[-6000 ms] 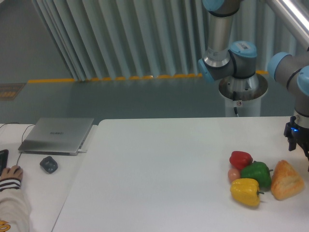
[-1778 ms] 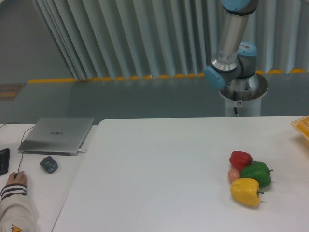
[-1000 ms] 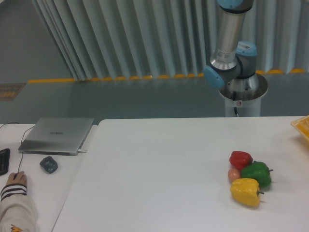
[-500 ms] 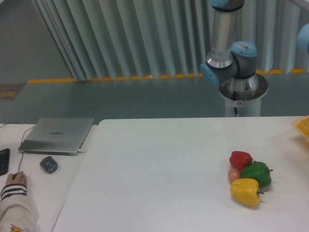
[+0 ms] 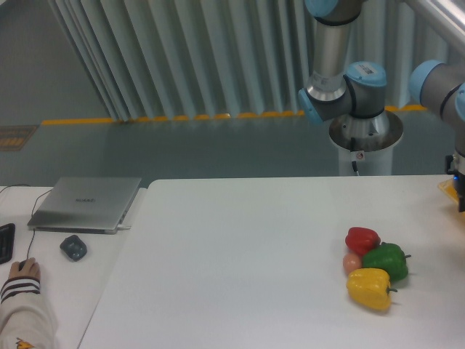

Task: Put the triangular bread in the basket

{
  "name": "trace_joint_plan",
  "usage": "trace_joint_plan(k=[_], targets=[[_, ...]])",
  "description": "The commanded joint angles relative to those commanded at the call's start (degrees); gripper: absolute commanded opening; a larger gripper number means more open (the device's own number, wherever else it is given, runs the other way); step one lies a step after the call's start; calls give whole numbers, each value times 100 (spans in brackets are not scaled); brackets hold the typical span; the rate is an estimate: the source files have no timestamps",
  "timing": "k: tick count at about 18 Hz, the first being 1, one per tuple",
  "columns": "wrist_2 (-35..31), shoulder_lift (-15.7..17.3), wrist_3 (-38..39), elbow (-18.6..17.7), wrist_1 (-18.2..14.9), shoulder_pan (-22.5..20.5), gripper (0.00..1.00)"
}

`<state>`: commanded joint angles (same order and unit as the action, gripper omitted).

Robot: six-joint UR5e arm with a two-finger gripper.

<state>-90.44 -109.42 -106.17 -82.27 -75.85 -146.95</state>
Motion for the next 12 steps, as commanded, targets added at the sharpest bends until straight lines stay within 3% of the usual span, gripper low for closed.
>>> trace_joint_plan(k=[12], targets=[[18, 26, -62, -53, 0, -35, 100]])
